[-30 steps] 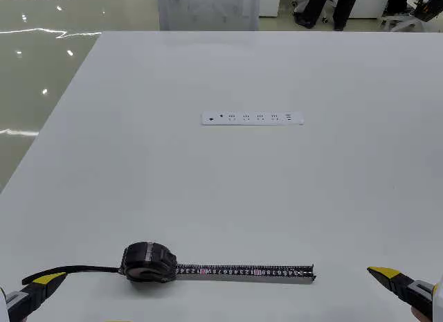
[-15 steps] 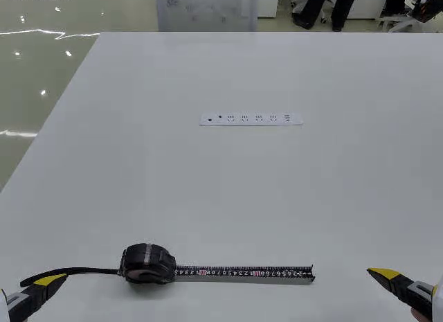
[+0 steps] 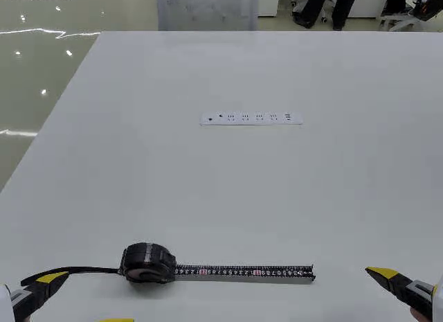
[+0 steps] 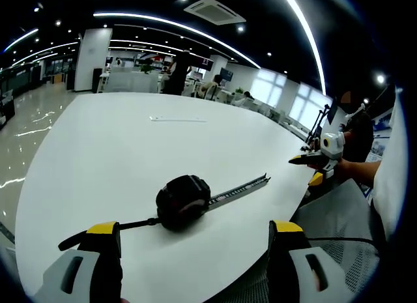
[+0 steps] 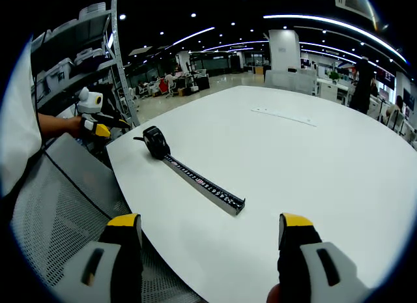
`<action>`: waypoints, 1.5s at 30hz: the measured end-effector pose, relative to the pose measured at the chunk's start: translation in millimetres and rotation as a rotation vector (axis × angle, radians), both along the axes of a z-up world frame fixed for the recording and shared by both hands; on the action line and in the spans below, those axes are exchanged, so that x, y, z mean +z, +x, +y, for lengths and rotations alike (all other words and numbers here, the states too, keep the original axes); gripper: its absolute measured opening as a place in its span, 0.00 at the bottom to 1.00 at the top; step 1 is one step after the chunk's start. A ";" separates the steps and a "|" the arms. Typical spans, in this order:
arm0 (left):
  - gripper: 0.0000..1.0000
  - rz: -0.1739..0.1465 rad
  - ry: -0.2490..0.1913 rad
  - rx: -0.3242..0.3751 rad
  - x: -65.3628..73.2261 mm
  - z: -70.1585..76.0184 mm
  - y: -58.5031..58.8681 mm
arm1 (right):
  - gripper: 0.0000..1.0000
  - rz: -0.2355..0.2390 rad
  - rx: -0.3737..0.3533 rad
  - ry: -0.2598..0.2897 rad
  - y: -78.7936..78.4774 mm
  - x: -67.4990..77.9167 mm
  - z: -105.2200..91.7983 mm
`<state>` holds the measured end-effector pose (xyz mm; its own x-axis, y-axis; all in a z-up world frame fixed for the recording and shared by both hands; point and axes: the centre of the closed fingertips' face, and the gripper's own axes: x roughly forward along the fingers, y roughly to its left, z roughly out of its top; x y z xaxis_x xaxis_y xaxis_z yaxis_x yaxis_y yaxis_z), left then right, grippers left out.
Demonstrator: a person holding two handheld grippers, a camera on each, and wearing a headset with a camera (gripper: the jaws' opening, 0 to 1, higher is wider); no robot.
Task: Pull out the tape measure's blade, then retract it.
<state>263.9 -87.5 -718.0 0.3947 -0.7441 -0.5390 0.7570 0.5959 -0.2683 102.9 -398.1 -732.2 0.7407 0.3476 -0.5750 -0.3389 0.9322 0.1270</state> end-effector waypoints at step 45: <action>0.88 0.101 0.054 0.029 -20.0 -50.4 15.6 | 0.86 0.007 0.003 0.016 2.9 -4.6 0.8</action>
